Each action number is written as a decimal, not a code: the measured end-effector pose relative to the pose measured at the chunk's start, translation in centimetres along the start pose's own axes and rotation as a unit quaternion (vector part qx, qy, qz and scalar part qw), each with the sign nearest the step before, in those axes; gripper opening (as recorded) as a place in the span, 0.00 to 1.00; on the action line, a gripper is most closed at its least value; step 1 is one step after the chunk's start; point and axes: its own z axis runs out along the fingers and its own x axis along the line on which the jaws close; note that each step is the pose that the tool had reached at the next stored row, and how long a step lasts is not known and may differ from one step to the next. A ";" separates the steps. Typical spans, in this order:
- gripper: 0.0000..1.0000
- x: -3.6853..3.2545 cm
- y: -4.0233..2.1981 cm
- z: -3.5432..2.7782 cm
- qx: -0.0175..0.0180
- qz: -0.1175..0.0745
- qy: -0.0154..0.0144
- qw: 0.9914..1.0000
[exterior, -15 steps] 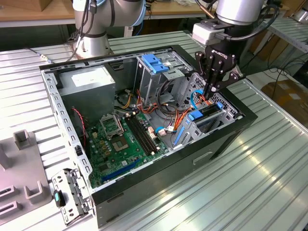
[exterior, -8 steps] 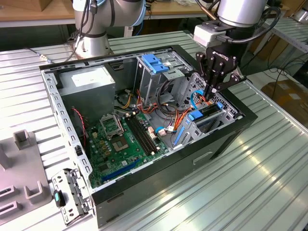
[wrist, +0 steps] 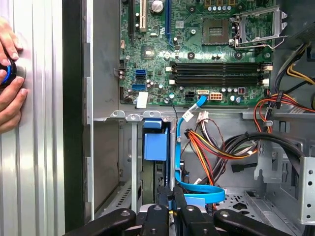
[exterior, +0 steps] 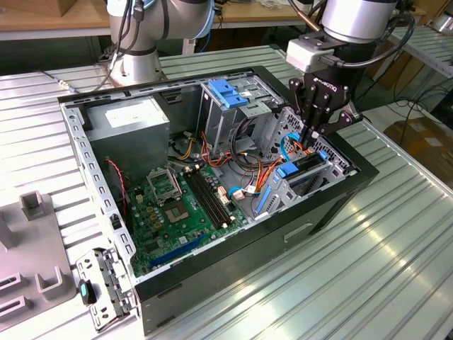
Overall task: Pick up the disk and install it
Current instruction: 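Insert the second disk wire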
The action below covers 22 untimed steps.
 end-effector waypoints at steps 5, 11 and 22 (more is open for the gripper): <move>0.16 0.03 0.00 0.07 0.000 0.000 -0.003 1.000; 0.16 0.36 0.05 0.20 0.003 0.001 -0.011 1.000; 0.16 2.81 0.56 0.74 0.010 0.002 -0.035 0.999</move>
